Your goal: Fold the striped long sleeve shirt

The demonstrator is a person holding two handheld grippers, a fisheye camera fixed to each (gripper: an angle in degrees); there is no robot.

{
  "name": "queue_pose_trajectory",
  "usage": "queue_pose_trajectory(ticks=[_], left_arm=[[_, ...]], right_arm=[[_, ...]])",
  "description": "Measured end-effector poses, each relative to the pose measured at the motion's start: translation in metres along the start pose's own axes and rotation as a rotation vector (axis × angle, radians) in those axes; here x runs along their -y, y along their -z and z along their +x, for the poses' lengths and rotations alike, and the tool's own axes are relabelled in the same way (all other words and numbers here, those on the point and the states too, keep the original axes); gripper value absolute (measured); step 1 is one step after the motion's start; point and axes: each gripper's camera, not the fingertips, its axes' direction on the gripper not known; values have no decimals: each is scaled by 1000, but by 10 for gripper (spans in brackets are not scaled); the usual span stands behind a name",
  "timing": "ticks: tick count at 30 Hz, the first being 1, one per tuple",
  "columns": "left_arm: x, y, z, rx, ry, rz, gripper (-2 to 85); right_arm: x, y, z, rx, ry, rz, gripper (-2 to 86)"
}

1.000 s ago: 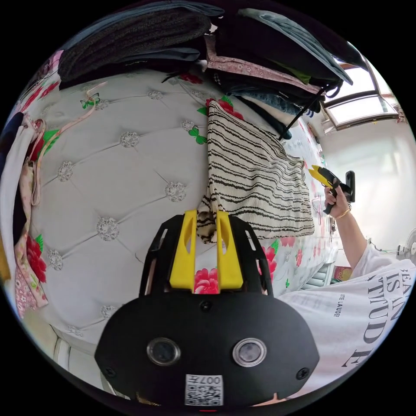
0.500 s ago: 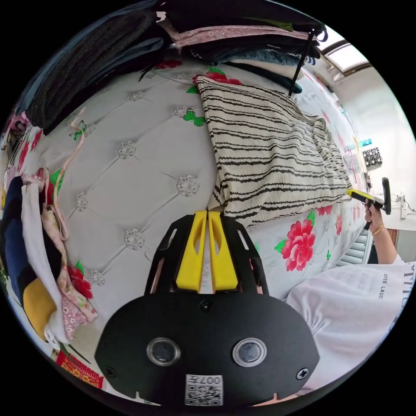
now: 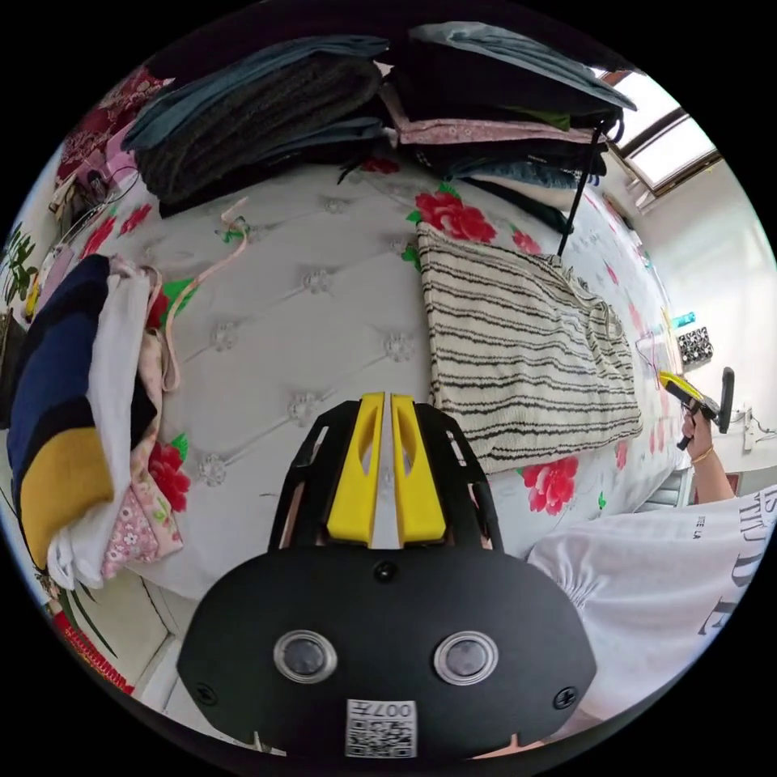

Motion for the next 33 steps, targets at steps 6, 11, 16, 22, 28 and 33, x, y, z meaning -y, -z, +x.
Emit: queue_pose_trajectory(ticks=[6,11,16,22,28,33], left_arm=[[36,-28,38,-73,-150,-56,-7],[19,-49,37,-105,-96,-109,-10],[-7,-43,13,-65,-5,-104,-10],[-23,-24,-8,-108,83,-48,-10],[-22,-7,-1,-153,-6,8,-9],[35,-8,35,-218,-203,17,-7]], right_arm=[[76,-55,-56,-92,399,-129,65],[98,-89,-54,-142,471,-231,24],[128,-53,-2,-166,244,-87,10],[111,-44,93,135,-179,-49,57],[-15,-8,129,306,-438,127,82],[-143,-5,150,402,-667,120,97]])
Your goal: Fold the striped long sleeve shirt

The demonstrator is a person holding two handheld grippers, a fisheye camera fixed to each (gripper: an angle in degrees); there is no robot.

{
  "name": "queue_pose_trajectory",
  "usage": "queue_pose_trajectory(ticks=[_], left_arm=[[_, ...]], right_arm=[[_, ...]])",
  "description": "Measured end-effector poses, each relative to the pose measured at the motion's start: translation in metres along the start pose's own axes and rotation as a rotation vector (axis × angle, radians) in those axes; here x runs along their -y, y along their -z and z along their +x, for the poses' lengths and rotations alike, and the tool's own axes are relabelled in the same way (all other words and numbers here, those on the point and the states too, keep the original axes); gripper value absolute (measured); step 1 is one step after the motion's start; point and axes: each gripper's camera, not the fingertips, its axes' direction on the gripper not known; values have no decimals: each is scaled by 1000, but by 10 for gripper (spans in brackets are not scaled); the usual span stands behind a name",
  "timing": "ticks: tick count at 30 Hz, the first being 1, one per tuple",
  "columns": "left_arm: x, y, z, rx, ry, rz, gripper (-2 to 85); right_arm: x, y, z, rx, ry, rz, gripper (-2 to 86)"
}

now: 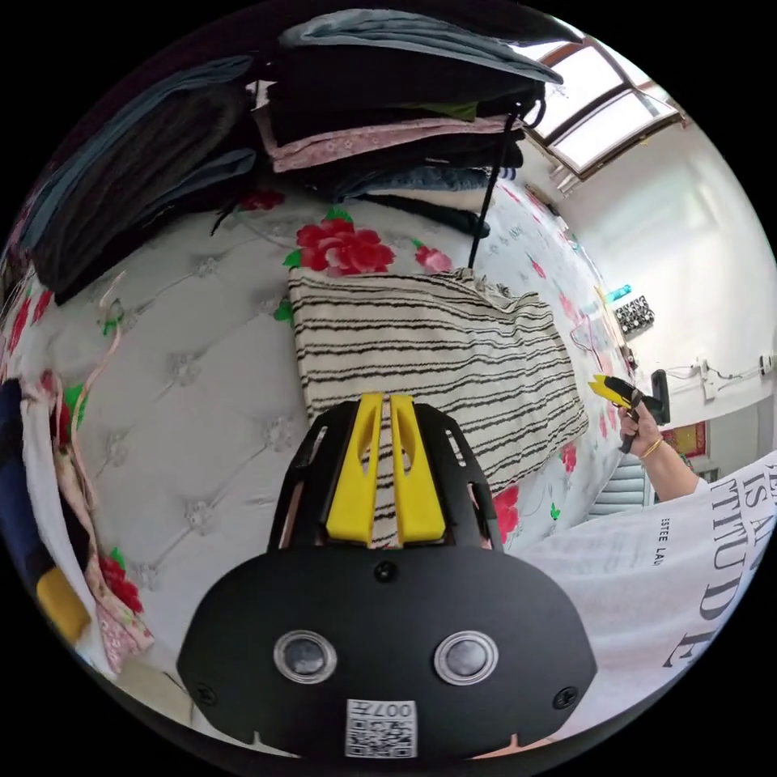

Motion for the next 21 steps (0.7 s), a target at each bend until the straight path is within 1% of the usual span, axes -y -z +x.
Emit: queue_pose_trajectory(ticks=[2,4,7,12,14,16,17,19,21], left_arm=[[33,-14,19,-46,-98,-19,-7],[77,-44,50,-110,-238,-74,-5],[122,-89,85,-148,-373,-153,-5],[168,-157,100,-272,-409,-330,-5],[179,-158,91,-300,-385,-301,-8],[194,-142,57,-306,-226,-200,-9],[197,-136,46,-316,-178,-164,-8],[200,-110,6,-383,-33,-55,-7],[192,-89,-18,-343,44,17,-3]], right_arm=[[-19,6,16,-20,-34,-14,102],[-32,9,27,-24,-58,-31,106],[-41,11,37,-28,-81,-66,111],[-53,5,52,42,-154,-104,119],[-58,3,53,41,-160,-96,120],[-60,3,54,47,-167,-91,121],[-60,2,56,84,-177,-98,122],[-61,4,58,85,-207,-69,121],[-59,3,66,160,-234,-57,117]])
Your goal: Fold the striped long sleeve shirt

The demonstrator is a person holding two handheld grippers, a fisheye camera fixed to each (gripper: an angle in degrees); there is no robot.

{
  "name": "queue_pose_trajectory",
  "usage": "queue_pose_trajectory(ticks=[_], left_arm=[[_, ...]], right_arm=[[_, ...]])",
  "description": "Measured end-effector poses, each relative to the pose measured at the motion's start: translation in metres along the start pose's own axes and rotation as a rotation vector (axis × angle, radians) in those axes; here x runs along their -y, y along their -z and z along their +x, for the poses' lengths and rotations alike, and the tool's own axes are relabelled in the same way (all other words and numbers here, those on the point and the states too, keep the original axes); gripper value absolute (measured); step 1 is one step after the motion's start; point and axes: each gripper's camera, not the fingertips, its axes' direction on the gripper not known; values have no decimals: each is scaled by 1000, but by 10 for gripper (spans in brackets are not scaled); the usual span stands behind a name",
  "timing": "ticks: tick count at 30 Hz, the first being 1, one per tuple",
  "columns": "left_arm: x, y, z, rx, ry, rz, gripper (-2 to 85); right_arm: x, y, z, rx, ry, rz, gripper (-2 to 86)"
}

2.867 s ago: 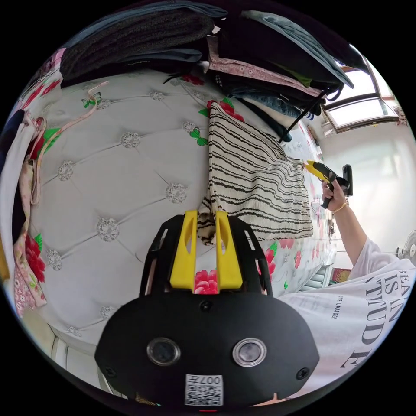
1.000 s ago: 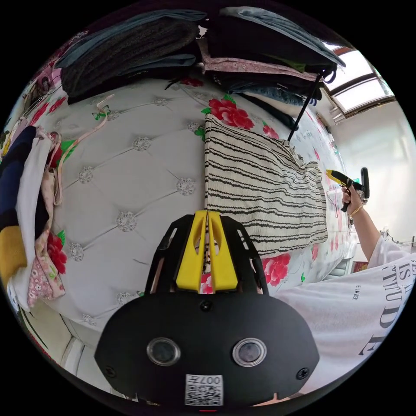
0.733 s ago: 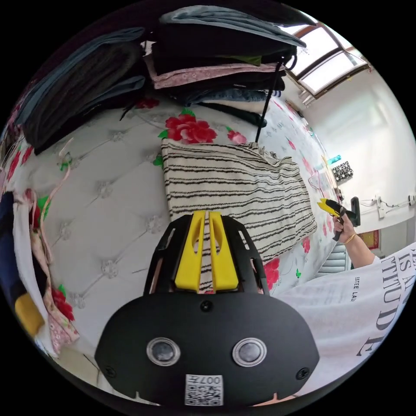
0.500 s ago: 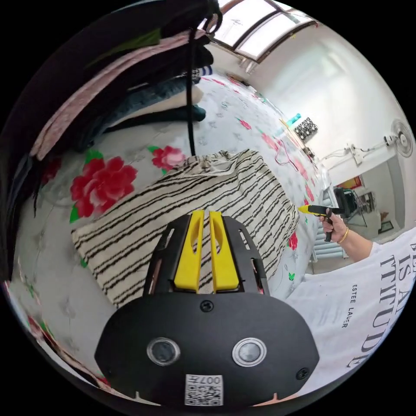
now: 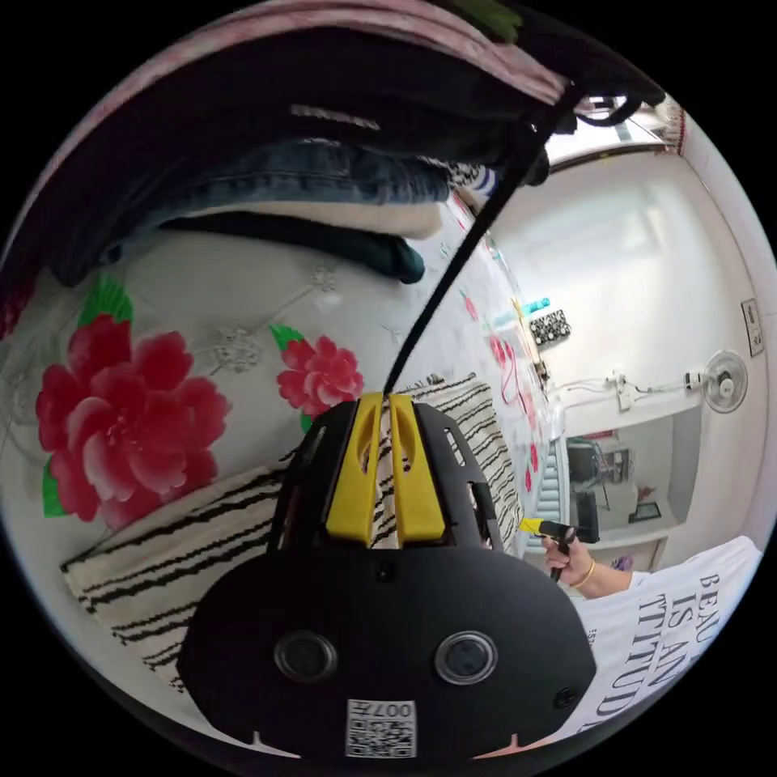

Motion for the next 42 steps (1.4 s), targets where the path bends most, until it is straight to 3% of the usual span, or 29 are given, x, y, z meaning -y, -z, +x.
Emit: queue_pose_trajectory(ticks=[4,8,13,16,21,24,26,29,31,34,38,42], left_arm=[[-39,50,-11,13,17,40,21],[-107,94,-2,140,45,67,33],[-218,160,-7,296,241,113,31],[-260,193,-15,298,332,151,33],[-306,228,-24,237,425,251,41],[-325,233,-30,180,465,288,47],[-333,234,-33,157,491,297,53],[-344,236,-34,124,514,334,60],[-345,234,-38,85,514,324,71],[-340,225,-42,51,495,278,84],[-321,209,-42,7,463,218,98],[-290,182,-27,22,394,114,98]], right_arm=[[2,5,20,110,-96,53,103],[2,11,45,187,-192,92,73],[19,15,35,218,-154,112,30],[42,4,-38,159,112,32,13],[1,-76,-246,88,854,-278,12],[-69,-149,-315,56,1148,-477,26],[-102,-193,-329,35,1188,-566,41],[-132,-247,-325,58,1112,-767,67],[-134,-249,-312,72,1052,-763,76],[-110,-220,-282,25,957,-631,89],[-52,-161,-217,-48,648,-398,114],[-35,-165,-175,25,429,-401,129]])
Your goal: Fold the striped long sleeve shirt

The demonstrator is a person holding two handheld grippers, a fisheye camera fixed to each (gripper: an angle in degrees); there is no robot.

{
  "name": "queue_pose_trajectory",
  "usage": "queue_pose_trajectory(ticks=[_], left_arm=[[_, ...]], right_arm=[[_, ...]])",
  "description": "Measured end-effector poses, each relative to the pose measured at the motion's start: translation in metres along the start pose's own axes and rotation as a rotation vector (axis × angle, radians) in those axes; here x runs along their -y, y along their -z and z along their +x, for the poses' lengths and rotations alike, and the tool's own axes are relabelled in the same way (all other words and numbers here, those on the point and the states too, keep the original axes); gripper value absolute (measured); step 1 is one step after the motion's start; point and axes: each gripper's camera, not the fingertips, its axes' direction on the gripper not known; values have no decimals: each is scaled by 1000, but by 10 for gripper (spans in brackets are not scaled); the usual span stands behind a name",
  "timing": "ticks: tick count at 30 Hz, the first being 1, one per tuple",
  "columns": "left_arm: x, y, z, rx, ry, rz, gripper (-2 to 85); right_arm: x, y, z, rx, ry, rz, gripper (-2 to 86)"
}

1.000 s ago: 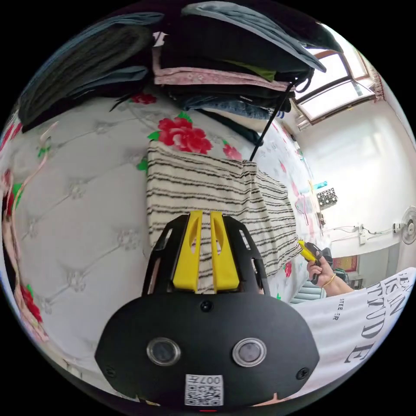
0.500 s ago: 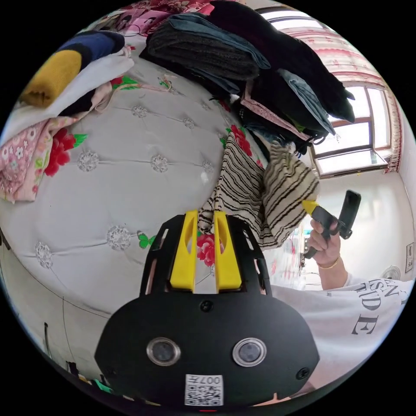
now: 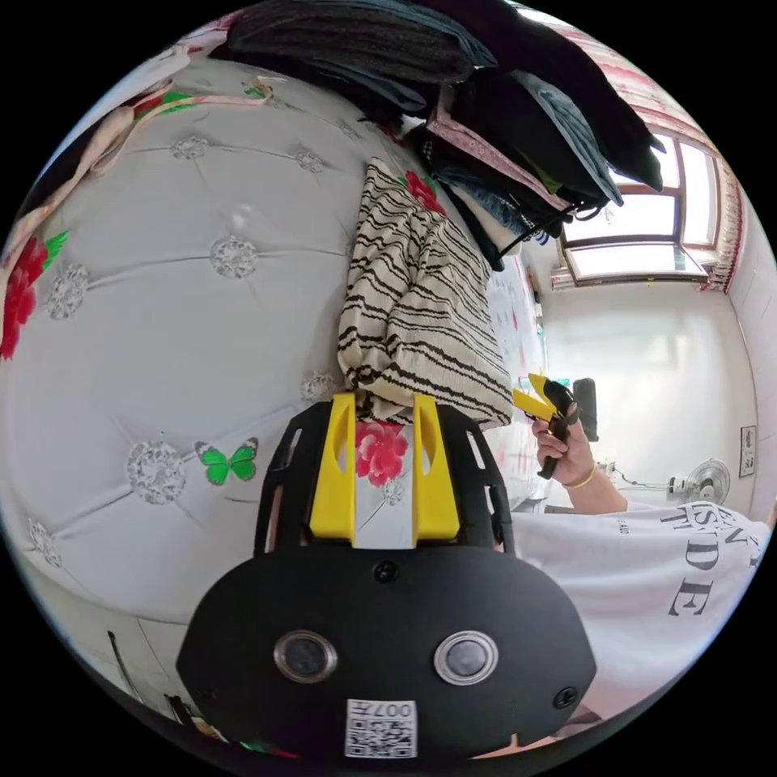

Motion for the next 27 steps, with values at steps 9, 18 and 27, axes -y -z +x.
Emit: queue_pose_trajectory(ticks=[9,18,27], left_arm=[[-7,-9,50,147,-51,-67,87],[-31,-20,75,267,-5,-70,80],[-42,-45,116,335,-5,-59,77]], right_arm=[[37,-27,9,46,10,-168,67],[-45,149,96,-92,-154,102,58],[-233,349,166,-546,-755,623,58]])
